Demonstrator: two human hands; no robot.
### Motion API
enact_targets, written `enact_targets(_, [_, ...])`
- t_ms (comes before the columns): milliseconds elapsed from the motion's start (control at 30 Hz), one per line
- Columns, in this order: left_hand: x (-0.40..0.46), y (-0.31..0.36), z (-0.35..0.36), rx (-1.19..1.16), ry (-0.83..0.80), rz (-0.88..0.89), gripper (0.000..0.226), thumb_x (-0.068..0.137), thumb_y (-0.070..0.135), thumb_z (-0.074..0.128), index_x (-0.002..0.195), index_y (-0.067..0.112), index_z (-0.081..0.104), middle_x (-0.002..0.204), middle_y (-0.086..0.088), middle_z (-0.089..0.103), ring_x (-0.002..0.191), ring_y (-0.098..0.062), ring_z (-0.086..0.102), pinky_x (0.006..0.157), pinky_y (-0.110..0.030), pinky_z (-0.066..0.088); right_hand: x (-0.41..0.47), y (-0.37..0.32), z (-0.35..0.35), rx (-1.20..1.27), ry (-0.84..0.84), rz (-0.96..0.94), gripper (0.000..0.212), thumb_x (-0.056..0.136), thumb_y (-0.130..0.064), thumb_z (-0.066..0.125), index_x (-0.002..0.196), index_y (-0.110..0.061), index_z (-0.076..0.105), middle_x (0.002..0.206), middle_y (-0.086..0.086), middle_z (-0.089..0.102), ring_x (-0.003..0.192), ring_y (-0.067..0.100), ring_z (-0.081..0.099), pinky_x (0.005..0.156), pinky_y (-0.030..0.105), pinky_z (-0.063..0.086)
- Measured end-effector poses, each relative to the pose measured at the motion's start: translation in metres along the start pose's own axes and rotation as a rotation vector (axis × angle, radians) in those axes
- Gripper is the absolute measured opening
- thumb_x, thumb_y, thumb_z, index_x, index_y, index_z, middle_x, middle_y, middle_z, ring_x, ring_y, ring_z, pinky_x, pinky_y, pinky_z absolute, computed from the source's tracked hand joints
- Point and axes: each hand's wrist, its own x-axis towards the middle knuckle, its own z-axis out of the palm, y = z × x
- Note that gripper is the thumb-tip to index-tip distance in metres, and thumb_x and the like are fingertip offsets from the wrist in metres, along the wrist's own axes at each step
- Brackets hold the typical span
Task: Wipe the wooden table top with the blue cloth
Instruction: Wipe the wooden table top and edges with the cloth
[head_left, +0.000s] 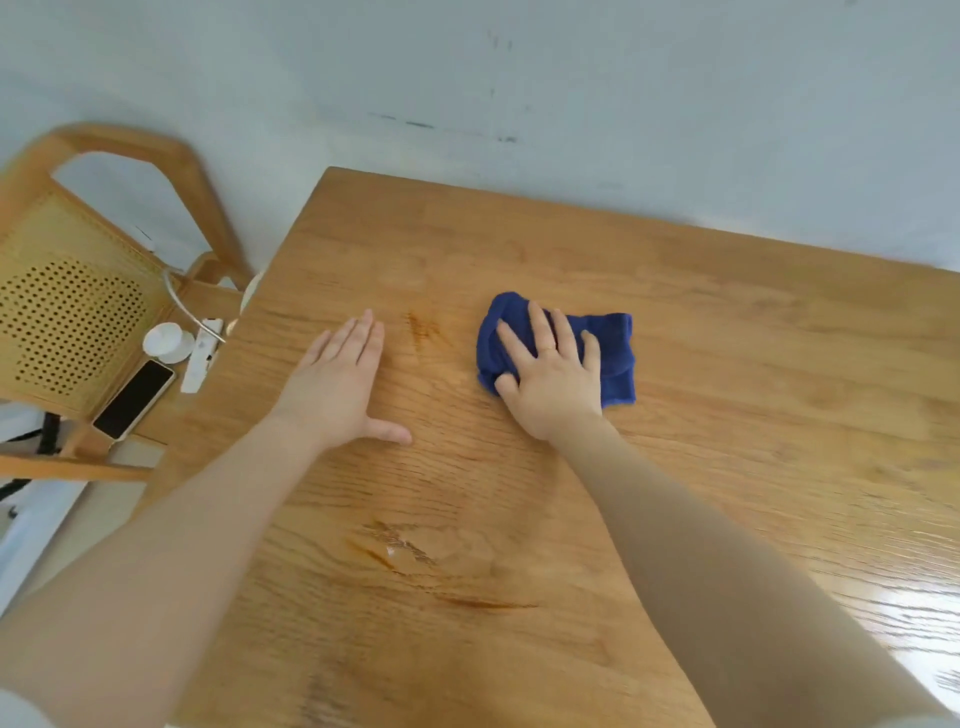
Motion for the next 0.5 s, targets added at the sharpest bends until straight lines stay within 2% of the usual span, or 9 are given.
enact_targets(100, [0.006,-0.008,0.001,-0.029,-0.007,0.045,0.133,0.056,0.084,0.049,0.148,0.010,-0.012,0.155,-0.007,-0.020,0.144,-0.017,-0.013,0.116,-0.033,-0.005,0.008,-0.011,-0.002,0.014,-0.002,0.113,0.056,0.094,-0.042,0.023,0.147,-0.037,0.007,0.158,0.003,-0.012,0.144,0.025,-0.012,0.112,0.050,-0.006])
enact_targets(200, [0.010,-0.019,-0.001,-0.042,-0.027,0.075,0.134,0.054,0.084,0.051,0.148,0.012,-0.012,0.155,-0.007,-0.021,0.144,-0.017,-0.013,0.115,-0.032,-0.006,-0.022,-0.028,0.008,-0.016,0.015,0.009,0.057,0.092,-0.043,0.018,0.148,-0.034,0.009,0.157,0.005,-0.012,0.144,0.026,-0.012,0.112,0.051,-0.003])
enact_targets(333, [0.019,-0.040,-0.009,0.018,-0.042,0.132,0.135,0.055,0.083,0.054,0.147,0.011,-0.014,0.154,-0.009,-0.024,0.143,-0.019,-0.016,0.115,-0.033,-0.007,-0.047,-0.046,0.014,-0.007,-0.021,-0.102,0.069,0.078,-0.048,0.003,0.146,-0.038,0.014,0.158,0.003,-0.005,0.144,0.025,-0.007,0.111,0.050,-0.002])
enact_targets(400, [0.022,-0.044,-0.011,0.126,-0.037,0.214,0.134,0.057,0.084,0.050,0.146,0.009,-0.016,0.152,-0.011,-0.026,0.143,-0.021,-0.018,0.116,-0.035,-0.008,-0.029,-0.040,0.008,-0.014,0.004,-0.063,0.067,0.079,-0.048,0.005,0.145,-0.041,0.016,0.159,0.000,-0.001,0.144,0.023,-0.003,0.111,0.048,-0.001])
enact_targets(500, [0.024,-0.047,-0.007,0.183,-0.041,0.248,0.135,0.058,0.085,0.047,0.146,0.006,-0.017,0.152,-0.012,-0.026,0.143,-0.023,-0.018,0.115,-0.036,-0.009,0.010,-0.037,0.001,0.033,0.039,0.142,0.055,0.090,-0.044,0.020,0.145,-0.041,0.015,0.158,-0.001,-0.003,0.144,0.022,-0.005,0.113,0.048,-0.002])
